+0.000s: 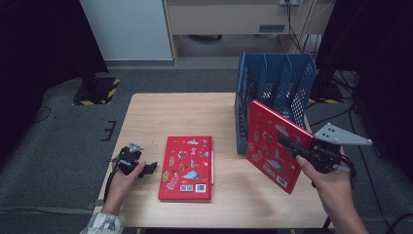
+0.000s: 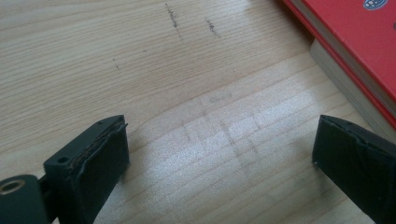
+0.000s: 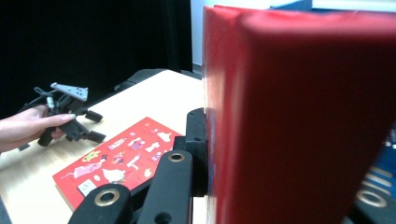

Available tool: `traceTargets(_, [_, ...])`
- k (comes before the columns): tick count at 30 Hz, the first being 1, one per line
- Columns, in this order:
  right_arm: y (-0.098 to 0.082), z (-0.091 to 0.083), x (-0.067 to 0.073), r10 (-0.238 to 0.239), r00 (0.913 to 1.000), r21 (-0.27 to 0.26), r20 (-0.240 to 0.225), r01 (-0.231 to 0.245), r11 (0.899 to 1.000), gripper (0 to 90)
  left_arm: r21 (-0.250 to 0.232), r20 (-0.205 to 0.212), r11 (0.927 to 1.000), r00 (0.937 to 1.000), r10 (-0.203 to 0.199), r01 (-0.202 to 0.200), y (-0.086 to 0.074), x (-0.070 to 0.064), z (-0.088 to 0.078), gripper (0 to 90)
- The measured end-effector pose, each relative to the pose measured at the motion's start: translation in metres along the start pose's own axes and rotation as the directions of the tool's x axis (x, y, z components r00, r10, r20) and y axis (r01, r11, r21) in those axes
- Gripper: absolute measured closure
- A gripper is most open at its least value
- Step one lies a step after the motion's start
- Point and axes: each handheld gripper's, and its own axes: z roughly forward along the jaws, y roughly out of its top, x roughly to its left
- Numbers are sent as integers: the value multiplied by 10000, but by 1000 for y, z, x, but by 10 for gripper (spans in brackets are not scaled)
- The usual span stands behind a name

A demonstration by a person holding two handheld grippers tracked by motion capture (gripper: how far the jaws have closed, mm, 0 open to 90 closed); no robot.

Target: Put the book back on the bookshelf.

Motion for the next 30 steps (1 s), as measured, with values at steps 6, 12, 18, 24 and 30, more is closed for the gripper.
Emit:
traceTargets(6, [15,6,-9,11,9995,-54,326,-9,10000,794,-52,22,10000,10000,5,-5,0,0,1,11])
traceTargets(12, [29,20,-24,88,9968,-57,794,-84,9999,794,-237,10,9997,10000,-34,34,-2,-1,1,4])
traceTargets(18, [33,31,-40,286,9931,59,1134,-295,9995,794,-496,-22,9987,9999,-114,113,-5,-2,2,0])
traceTargets(24, [37,38,-50,514,9902,-2,1298,-518,9987,794,-640,-23,9979,9999,-116,115,-6,-2,3,0])
traceTargets(30, [41,41,-55,508,9884,10,1432,-515,9987,794,-647,-49,9978,9999,-138,135,-6,-2,3,0])
